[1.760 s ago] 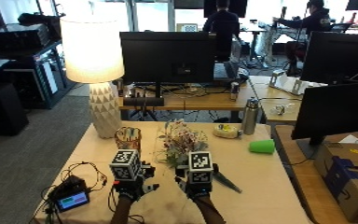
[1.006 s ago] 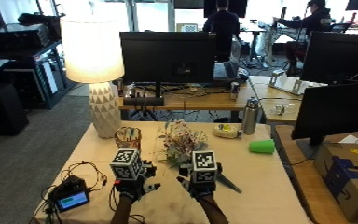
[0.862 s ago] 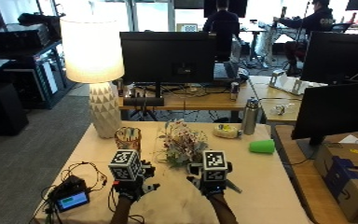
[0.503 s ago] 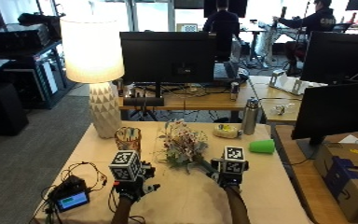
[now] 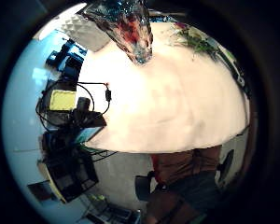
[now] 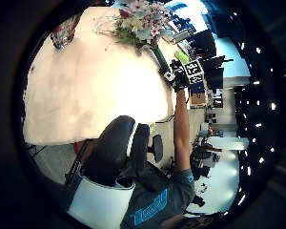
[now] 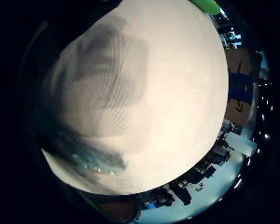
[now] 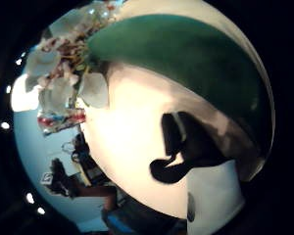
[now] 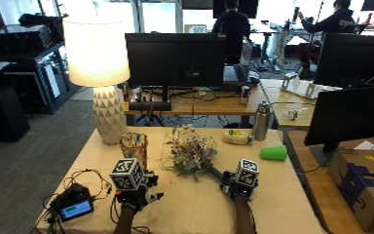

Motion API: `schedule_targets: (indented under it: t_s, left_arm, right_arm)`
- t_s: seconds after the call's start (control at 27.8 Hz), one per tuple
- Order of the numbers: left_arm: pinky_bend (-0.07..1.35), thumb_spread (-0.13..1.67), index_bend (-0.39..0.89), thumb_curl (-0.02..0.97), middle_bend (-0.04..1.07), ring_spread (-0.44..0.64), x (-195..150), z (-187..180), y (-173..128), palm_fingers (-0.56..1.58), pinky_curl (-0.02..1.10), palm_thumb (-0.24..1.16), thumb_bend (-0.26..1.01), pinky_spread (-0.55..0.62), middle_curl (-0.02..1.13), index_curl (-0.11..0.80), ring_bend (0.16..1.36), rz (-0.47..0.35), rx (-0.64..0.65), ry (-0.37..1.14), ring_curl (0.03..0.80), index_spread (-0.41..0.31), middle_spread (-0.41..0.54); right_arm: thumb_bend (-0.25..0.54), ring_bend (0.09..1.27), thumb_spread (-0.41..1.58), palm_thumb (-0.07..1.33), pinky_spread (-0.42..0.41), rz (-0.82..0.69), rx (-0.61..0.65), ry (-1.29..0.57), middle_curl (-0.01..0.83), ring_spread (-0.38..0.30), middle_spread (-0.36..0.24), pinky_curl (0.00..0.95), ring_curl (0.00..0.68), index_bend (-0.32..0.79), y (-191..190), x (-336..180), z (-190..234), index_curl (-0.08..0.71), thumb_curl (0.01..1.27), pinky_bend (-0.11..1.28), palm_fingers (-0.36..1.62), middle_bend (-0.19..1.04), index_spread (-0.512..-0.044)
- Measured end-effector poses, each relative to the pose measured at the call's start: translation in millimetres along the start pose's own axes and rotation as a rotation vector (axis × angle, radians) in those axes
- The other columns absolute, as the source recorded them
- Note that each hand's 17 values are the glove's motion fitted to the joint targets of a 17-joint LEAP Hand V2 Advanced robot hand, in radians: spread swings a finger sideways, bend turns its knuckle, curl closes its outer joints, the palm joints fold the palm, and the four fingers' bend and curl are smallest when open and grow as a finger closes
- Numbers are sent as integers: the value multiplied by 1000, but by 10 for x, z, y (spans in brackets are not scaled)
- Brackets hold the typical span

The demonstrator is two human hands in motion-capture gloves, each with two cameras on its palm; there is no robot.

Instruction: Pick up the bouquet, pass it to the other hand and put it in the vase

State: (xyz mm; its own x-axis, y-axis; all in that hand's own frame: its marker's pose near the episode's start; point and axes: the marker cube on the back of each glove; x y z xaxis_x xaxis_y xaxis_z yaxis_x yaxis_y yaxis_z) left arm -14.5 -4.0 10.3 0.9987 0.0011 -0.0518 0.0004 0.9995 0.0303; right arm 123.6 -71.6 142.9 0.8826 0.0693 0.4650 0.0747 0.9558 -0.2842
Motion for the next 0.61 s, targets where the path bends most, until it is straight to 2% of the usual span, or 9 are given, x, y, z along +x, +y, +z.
schedule_targets:
  t_s: [0.07,0.18,0.25,0.29,0.32,0.36,0.43,0.47,0.61]
  left_arm:
    - [297,998,140,272,194,351,-12,13,-4,211,281,187,-27,502,301,260,563,1,-4,1,249,-85,73]
    - [297,999,142,276,194,353,-26,42,-21,208,286,186,-27,503,306,263,562,2,-13,3,250,-85,73]
    - [297,999,142,278,194,354,-32,55,-27,207,289,186,-27,503,309,265,562,4,-18,4,251,-84,77]
    - [298,999,138,279,195,357,-32,57,-23,205,291,186,-27,503,311,265,563,3,-21,3,252,-83,79]
    - [298,1000,139,280,195,357,-30,57,-18,204,292,185,-27,504,312,265,563,2,-24,4,253,-82,80]
    - [299,1000,136,281,196,358,-30,57,-16,203,294,185,-27,504,314,266,564,1,-26,5,253,-82,81]
    - [299,1000,138,283,193,359,-29,58,-23,200,296,185,-27,504,316,267,566,2,-27,9,255,-81,82]
    - [300,1000,138,284,193,360,-29,57,-28,200,298,184,-27,504,318,268,567,2,-26,12,255,-81,83]
    - [300,1000,139,287,193,361,-29,30,-50,197,302,184,-27,505,323,270,569,3,-18,23,257,-81,85]
  right_arm:
    - [75,303,1106,568,336,85,11,45,254,225,62,319,203,186,-53,108,60,158,288,603,123,259,-317]
    - [124,278,1151,669,325,181,103,183,271,173,-5,259,187,449,-374,404,223,242,308,423,414,289,-324]
    - [140,298,1160,717,308,231,164,288,276,131,-36,261,201,500,-515,534,283,270,318,420,582,272,-312]
    - [151,344,1157,748,289,243,196,324,283,92,-49,261,215,478,-530,542,277,270,328,435,715,278,-304]
    - [164,439,1145,786,219,248,226,348,308,27,-65,264,245,392,-531,532,266,252,344,462,932,342,-300]
    - [166,472,1132,805,168,247,251,360,316,-9,-75,256,245,331,-535,520,260,240,353,472,1021,362,-295]
    - [142,644,1035,823,6,243,284,363,352,-74,-102,325,318,143,-550,511,266,223,383,638,1330,425,-292]
    - [132,723,1002,829,-31,243,293,358,373,-87,-112,340,353,115,-547,510,267,230,395,662,1392,460,-286]
    - [100,841,909,854,-135,251,320,312,424,-133,-141,401,437,130,-439,445,187,256,433,721,1387,535,-282]
